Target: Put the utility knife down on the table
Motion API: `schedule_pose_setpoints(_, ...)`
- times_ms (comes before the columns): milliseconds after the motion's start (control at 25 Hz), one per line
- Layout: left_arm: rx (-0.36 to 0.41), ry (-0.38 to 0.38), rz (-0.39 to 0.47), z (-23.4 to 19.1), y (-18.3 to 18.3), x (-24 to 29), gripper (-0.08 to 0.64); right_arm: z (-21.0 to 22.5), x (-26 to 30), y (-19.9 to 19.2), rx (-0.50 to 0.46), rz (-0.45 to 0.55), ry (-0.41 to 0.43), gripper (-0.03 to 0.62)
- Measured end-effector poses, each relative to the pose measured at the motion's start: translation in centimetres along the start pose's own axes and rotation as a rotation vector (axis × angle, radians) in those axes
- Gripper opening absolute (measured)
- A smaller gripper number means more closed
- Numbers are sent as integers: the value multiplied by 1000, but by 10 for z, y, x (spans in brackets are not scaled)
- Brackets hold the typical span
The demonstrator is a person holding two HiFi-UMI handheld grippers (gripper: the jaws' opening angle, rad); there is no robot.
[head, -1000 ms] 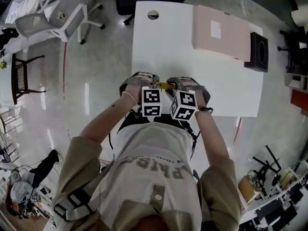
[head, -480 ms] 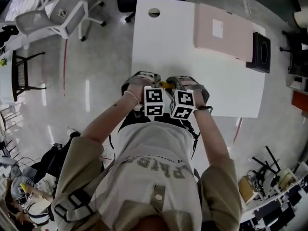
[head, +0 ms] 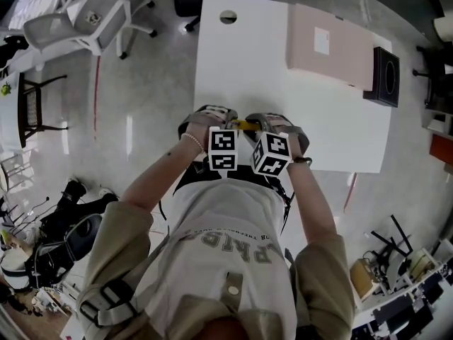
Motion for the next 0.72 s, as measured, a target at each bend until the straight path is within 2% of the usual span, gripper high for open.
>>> schedule_pose_setpoints(280,-9,48,64,7,-4,2,109,-4,-3,2,18,36,20,137)
schedule_pose_setpoints(560,-34,28,100,15,-7,6,114,-10,1,-1,26,41,45,137)
schedule_pose_setpoints(720,-46,-2,112,17,-9,10,148,-10,2,-7,41,48,57,137)
Point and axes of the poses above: the fingertips, and each gripper's own axes: x forward along the fingers, z to its right, y out of its top, the point moved 7 cm from there along -x, backward along the fingers, and after that the axes turned 5 degrees about y, right-handed, at the moved point
